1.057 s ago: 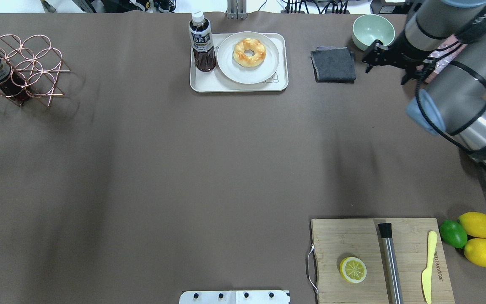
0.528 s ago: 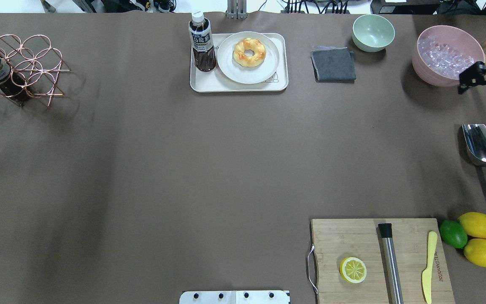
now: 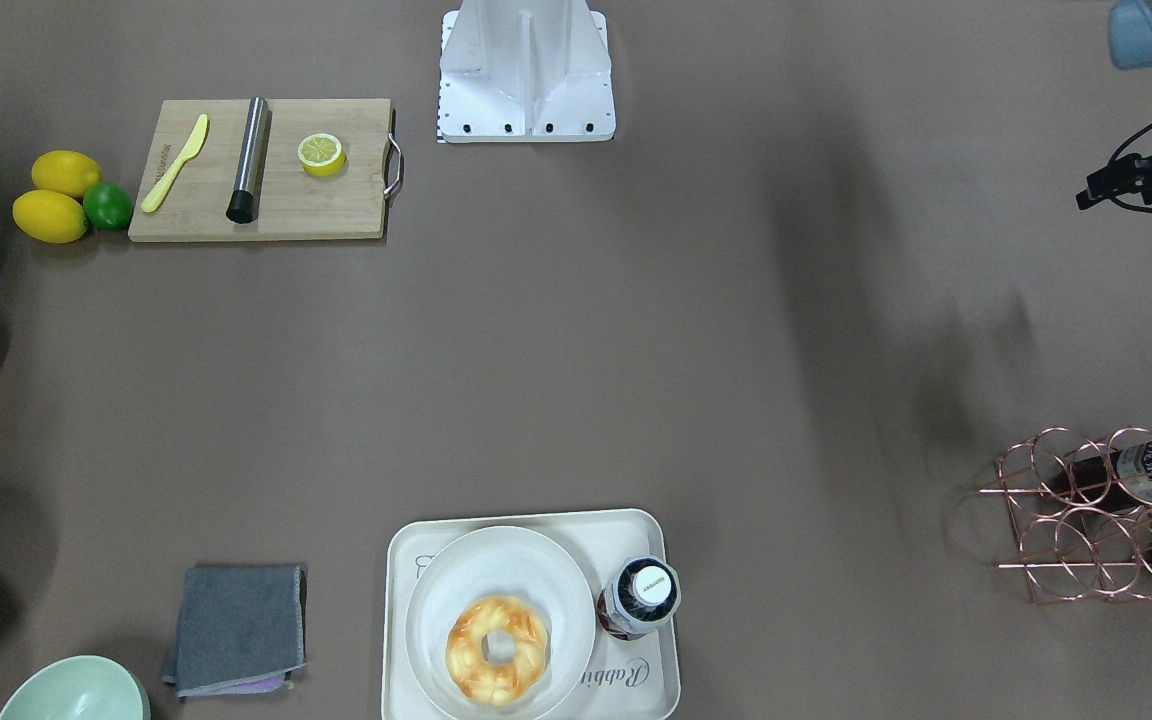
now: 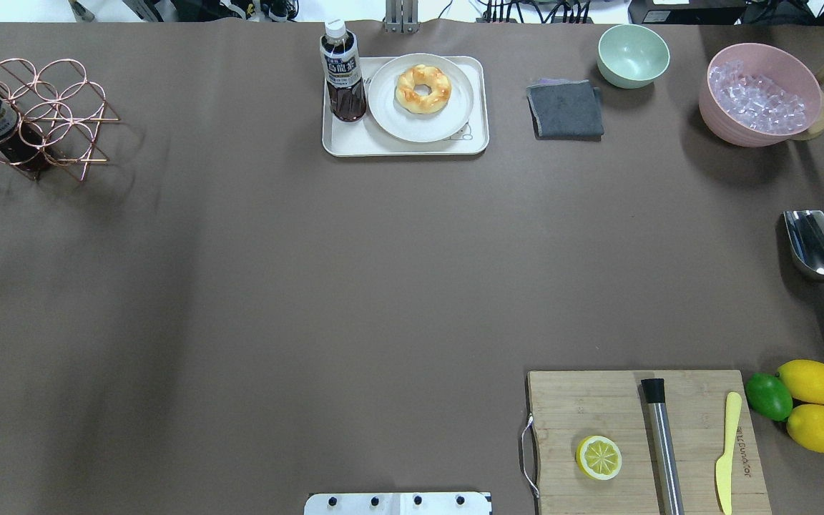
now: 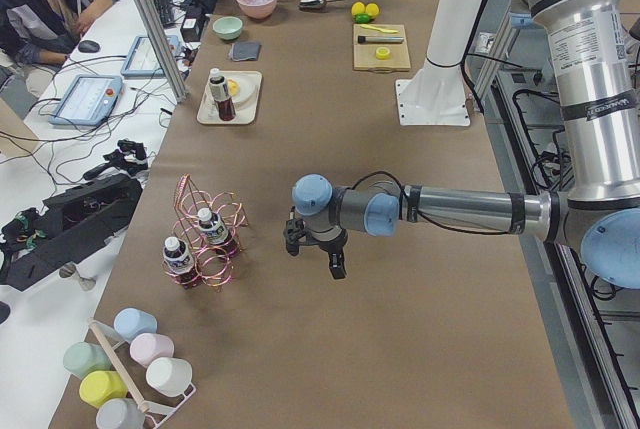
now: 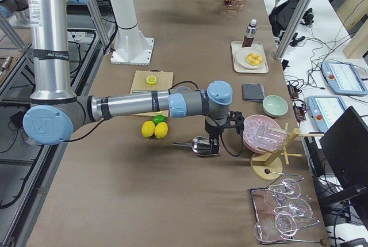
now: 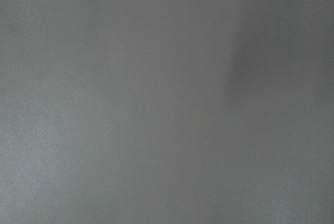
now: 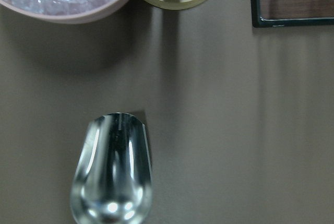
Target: Place donut on tray
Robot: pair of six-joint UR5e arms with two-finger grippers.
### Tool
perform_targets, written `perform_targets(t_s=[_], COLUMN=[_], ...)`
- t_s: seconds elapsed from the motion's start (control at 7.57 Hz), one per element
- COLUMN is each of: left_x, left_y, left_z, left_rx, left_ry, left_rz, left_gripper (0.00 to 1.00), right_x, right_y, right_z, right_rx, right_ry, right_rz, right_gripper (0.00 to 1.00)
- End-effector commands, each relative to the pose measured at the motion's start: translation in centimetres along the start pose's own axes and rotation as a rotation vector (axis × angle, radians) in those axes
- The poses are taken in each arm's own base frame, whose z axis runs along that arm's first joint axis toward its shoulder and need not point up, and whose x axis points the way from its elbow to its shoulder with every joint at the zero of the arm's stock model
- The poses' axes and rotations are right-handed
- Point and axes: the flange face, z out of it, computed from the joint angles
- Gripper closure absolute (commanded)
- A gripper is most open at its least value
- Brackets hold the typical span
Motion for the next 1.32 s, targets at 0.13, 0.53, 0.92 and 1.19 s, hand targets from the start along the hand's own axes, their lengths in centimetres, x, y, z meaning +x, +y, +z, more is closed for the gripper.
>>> perform_targets(t_s=[0.13,0.53,0.92,1.19], left_x=[0.2,0.4,0.4,0.6], left_y=[0.0,-0.2,-0.3,-0.2], left_z=[-0.1,-0.2,-0.2,0.3], left_rx=[0.002,0.004,0.003,-0.008], left_ry=[0.003,0.003,0.003,0.000], left_rz=[0.004,0.008,0.007,0.013], left_gripper=[0.02,0.02,0.02,0.02], right_x=[6.1,7.0,7.2,7.1], right_y=[3.8,4.2,4.2,4.7], right_z=[0.7,1.6,1.3,1.3], right_rx=[-0.011,-0.033,-0.024,-0.025], right_ry=[0.013,0.032,0.034,0.024], right_rz=[-0.044,-0.015,-0.019,-0.020], right_gripper=[0.00,0.00,0.00,0.00])
